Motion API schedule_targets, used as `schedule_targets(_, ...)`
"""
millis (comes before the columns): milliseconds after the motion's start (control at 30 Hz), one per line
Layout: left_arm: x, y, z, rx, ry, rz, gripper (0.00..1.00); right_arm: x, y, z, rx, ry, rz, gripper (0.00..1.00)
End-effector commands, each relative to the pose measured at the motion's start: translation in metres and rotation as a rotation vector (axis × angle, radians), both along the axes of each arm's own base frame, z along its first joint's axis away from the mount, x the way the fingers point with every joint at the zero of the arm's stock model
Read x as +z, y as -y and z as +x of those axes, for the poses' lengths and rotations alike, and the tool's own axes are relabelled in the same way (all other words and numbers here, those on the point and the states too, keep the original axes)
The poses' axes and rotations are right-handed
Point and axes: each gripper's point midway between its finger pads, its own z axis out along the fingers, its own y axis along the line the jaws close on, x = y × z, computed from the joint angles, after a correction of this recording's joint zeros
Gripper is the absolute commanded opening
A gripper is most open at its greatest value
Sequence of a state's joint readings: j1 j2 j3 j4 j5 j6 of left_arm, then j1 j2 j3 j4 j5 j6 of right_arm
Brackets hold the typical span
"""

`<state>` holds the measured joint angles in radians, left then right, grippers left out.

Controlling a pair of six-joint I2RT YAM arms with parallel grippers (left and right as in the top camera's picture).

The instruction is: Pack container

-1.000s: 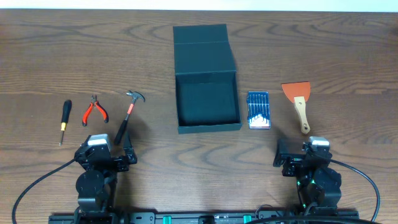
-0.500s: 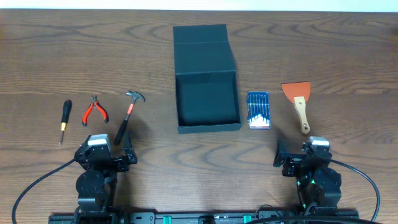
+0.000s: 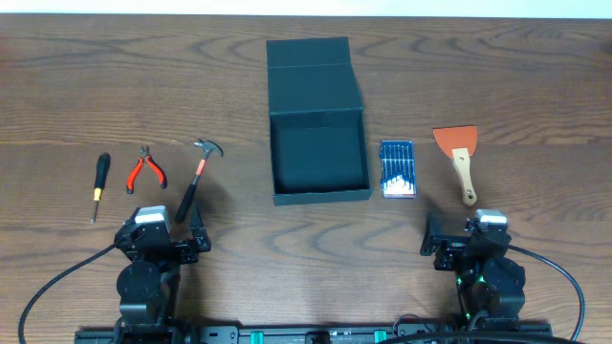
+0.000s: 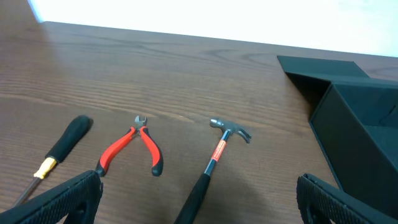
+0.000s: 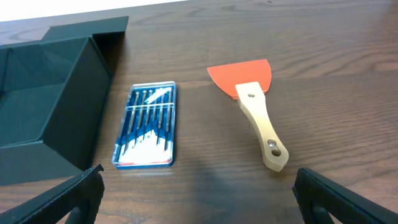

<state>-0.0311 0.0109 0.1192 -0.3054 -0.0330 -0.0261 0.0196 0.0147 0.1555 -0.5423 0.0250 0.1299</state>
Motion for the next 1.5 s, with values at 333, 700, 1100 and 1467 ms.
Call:
schedule_targets(333, -0.002, 0.005, 0.003, -0.026, 0.019, -0.001, 0.98, 0.026, -0.002, 0.010, -0.004, 0.119, 0.048, 0.99)
schedule_targets(700, 0.071, 0.008, 0.010, -0.040, -0.098, -0.007, 0.98, 0.070, 0.007, 0.039, -0.044, -0.100, -0.004, 0.99)
schedule_targets(1100, 0.111, 0.002, 0.114, -0.019, -0.422, -0.012, 0.98, 0.130, 0.007, 0.166, 0.139, -0.489, -0.206, 0.99)
schedule_targets(1467, 0.057, -0.019, 0.145, 0.039, -0.603, -0.028, 0.99, 0.064, 0.030, 0.188, 0.105, -0.702, -0.160, 0.99)
